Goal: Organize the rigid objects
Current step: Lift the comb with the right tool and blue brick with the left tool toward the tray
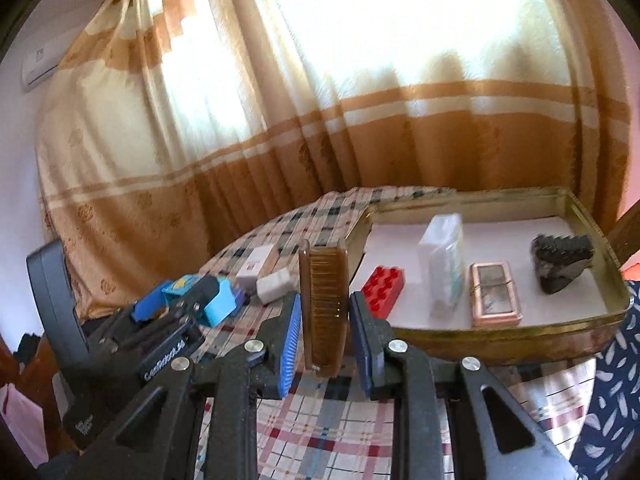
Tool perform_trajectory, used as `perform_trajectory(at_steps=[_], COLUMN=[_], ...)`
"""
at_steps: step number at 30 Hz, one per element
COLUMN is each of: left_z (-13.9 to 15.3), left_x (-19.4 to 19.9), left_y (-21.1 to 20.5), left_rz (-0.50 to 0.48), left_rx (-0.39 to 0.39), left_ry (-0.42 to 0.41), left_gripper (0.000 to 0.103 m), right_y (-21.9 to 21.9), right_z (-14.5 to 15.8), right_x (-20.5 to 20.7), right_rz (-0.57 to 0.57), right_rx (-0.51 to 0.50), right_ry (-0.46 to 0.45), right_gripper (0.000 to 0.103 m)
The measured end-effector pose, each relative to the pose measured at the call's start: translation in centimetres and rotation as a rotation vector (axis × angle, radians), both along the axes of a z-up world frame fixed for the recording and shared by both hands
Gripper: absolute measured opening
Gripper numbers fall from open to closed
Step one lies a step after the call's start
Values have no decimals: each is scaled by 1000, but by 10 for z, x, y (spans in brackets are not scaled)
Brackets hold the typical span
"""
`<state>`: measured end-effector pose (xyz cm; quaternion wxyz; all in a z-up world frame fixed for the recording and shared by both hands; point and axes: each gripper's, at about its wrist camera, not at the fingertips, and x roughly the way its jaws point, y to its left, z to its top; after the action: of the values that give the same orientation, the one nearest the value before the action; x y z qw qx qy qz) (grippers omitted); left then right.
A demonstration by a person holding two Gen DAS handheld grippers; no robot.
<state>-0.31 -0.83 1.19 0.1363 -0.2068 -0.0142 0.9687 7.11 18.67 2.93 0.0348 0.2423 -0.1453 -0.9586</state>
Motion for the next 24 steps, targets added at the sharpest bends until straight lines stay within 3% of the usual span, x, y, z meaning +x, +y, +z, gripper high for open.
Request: perform_trajectory(at_steps=[15,24], left_z=[37,50], left_x=[6,-5], left_y=[36,73], left_rz=[-115,-168], left_rx=[49,51], left_ry=[60,81], left_gripper=[65,65], right_y=[58,98], right_z=[40,51], right_x=[25,23], right_rz=[-169,-277], right_rx=[-2,32], right_ry=[120,136], right_gripper=[28,28])
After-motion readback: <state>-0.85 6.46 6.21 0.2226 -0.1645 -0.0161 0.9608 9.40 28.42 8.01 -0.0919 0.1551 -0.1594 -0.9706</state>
